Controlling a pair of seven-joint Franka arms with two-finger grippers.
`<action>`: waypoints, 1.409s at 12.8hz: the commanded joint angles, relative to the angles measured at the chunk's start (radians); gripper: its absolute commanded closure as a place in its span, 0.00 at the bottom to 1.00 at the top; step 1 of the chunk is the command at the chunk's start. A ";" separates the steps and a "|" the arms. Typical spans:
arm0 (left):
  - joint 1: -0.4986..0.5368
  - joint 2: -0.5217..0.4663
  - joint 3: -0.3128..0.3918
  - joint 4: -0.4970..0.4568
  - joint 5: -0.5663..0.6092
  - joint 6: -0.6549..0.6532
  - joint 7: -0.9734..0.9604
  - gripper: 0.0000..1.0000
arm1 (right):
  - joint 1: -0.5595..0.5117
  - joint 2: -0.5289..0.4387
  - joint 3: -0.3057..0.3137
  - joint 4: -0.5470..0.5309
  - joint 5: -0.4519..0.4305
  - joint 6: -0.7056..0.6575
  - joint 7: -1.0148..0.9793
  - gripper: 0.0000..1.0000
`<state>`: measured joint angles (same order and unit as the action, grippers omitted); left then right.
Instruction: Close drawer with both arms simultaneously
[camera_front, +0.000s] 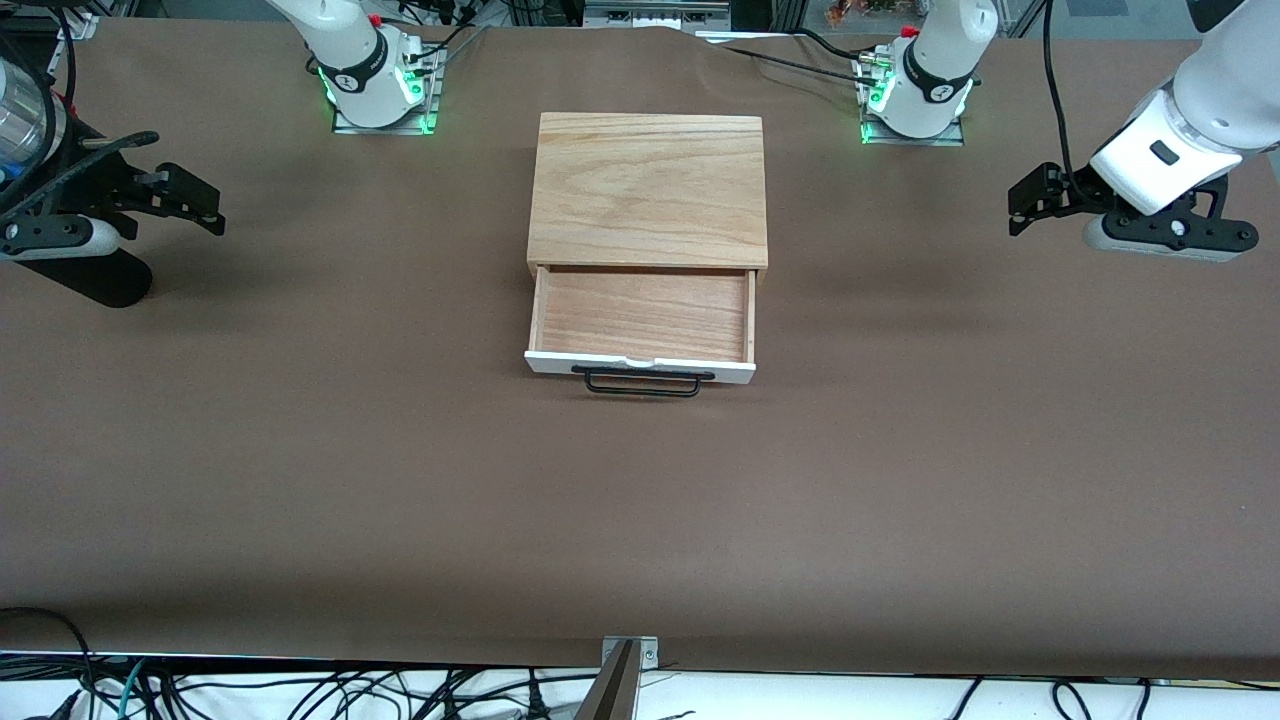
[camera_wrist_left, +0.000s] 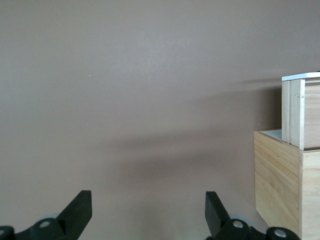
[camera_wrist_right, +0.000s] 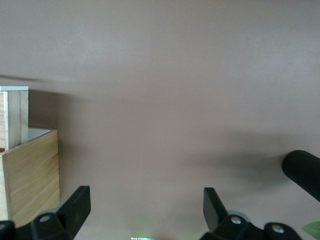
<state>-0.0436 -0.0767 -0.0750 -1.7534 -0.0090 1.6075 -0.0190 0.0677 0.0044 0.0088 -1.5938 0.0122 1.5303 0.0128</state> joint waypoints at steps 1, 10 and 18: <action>0.001 0.000 -0.005 0.003 -0.006 -0.006 -0.009 0.00 | -0.002 -0.011 0.008 0.002 0.015 0.004 0.007 0.00; -0.004 0.000 -0.006 0.005 -0.006 -0.006 -0.010 0.00 | 0.004 0.014 0.014 0.006 0.046 0.039 0.016 0.00; -0.007 0.026 -0.016 0.003 -0.044 -0.006 0.007 0.00 | 0.058 0.282 0.016 0.168 0.179 0.125 0.016 0.00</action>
<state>-0.0461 -0.0691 -0.0870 -1.7540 -0.0186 1.6073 -0.0189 0.1092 0.1791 0.0243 -1.5485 0.1499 1.6740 0.0136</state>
